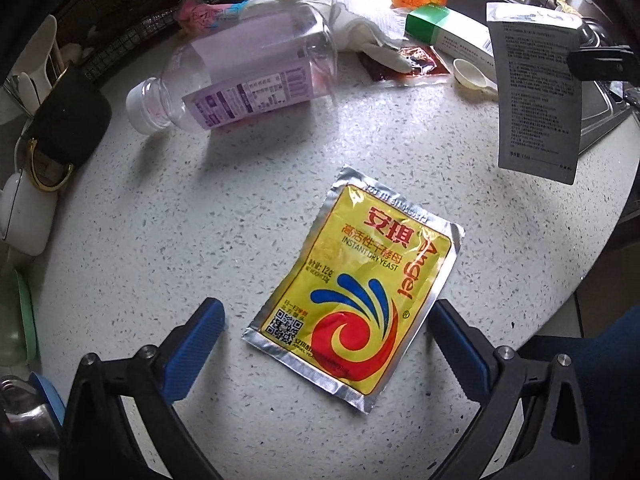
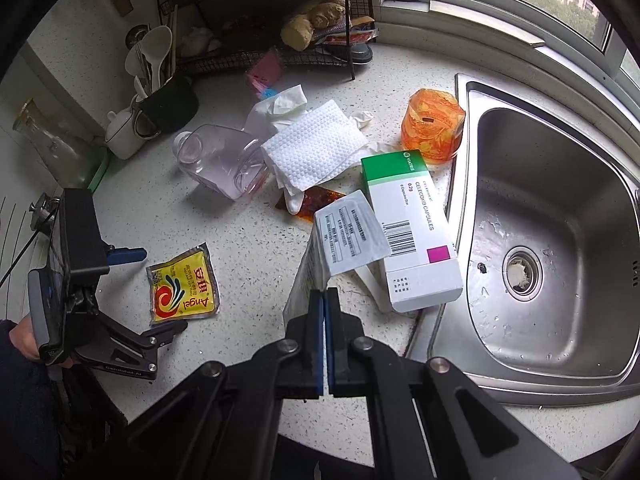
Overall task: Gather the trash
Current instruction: 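Grasp the white leaflet with the right tool while the left tool grasps the yellow yeast packet, then carry the yeast packet and leaflet down toward the red bucket with both tools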
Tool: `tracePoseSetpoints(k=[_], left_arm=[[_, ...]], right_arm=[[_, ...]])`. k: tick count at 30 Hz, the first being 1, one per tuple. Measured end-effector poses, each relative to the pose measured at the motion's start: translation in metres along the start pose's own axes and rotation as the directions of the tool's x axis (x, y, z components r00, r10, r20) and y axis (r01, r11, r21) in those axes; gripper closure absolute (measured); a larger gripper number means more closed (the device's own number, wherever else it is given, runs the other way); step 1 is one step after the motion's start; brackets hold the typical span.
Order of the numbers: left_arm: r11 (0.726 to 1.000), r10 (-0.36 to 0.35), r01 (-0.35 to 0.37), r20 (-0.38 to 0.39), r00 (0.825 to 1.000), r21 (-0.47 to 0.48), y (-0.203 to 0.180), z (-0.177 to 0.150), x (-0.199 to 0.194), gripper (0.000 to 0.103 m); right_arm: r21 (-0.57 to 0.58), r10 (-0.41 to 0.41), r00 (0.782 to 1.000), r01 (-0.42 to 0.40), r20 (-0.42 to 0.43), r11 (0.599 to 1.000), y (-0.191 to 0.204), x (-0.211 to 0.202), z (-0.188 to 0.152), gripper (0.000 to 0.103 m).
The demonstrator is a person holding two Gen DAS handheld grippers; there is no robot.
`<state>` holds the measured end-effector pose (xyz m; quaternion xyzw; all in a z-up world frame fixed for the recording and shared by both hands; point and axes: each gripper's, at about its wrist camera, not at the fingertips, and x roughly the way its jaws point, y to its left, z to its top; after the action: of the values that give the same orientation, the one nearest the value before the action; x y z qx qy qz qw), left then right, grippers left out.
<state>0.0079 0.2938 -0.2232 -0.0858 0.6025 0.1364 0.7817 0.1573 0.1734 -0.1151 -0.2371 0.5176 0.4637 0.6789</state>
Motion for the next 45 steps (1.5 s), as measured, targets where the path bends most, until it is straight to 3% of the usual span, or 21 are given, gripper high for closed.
tracePoseSetpoints(k=[5, 7, 9, 12, 18, 22, 33, 40, 45], left_arm=[[0.998, -0.034, 0.035, 0.017, 0.999, -0.051, 0.01, 0.011, 0.004, 0.006], [0.997, -0.032, 0.034, 0.03, 0.999, -0.07, 0.013, 0.013, 0.0, 0.02], [0.997, -0.033, 0.036, 0.036, 0.999, -0.073, 0.014, 0.018, -0.004, 0.043], [0.997, -0.033, 0.036, 0.038, 0.999, -0.075, 0.012, 0.022, -0.005, 0.052], [0.982, -0.037, 0.046, 0.052, 0.998, -0.183, 0.016, 0.026, -0.013, 0.064], [0.971, -0.056, 0.07, 0.067, 0.996, -0.229, 0.006, 0.031, -0.03, 0.066], [0.972, -0.095, 0.129, 0.172, 0.98, -0.198, -0.053, 0.057, -0.09, 0.068], [0.988, -0.094, 0.117, 0.217, 0.972, -0.097, -0.104, 0.07, -0.119, 0.068], [0.989, -0.131, 0.143, 0.235, 0.963, -0.035, -0.146, 0.075, -0.135, 0.068]], right_arm=[[0.009, -0.002, 1.0, 0.002, -0.007, 1.0, -0.002, 0.002, 0.0, 0.102], [0.011, -0.003, 1.0, 0.004, -0.009, 1.0, -0.003, 0.003, 0.0, 0.102], [0.012, -0.004, 1.0, 0.004, -0.009, 1.0, -0.004, 0.003, 0.0, 0.102], [0.013, -0.004, 1.0, 0.004, -0.009, 1.0, -0.004, 0.003, 0.001, 0.102], [0.007, 0.006, 1.0, -0.006, -0.004, 1.0, -0.003, 0.002, 0.001, 0.102], [-0.001, 0.016, 1.0, -0.016, 0.003, 1.0, -0.001, -0.002, -0.002, 0.102], [-0.006, 0.027, 0.998, -0.027, 0.059, 1.0, -0.011, -0.028, -0.017, 0.103], [0.005, 0.005, 0.993, -0.005, 0.114, 1.0, -0.03, -0.058, -0.038, 0.103], [0.05, -0.019, 0.989, 0.012, 0.145, 0.999, -0.05, -0.081, -0.064, 0.103]])
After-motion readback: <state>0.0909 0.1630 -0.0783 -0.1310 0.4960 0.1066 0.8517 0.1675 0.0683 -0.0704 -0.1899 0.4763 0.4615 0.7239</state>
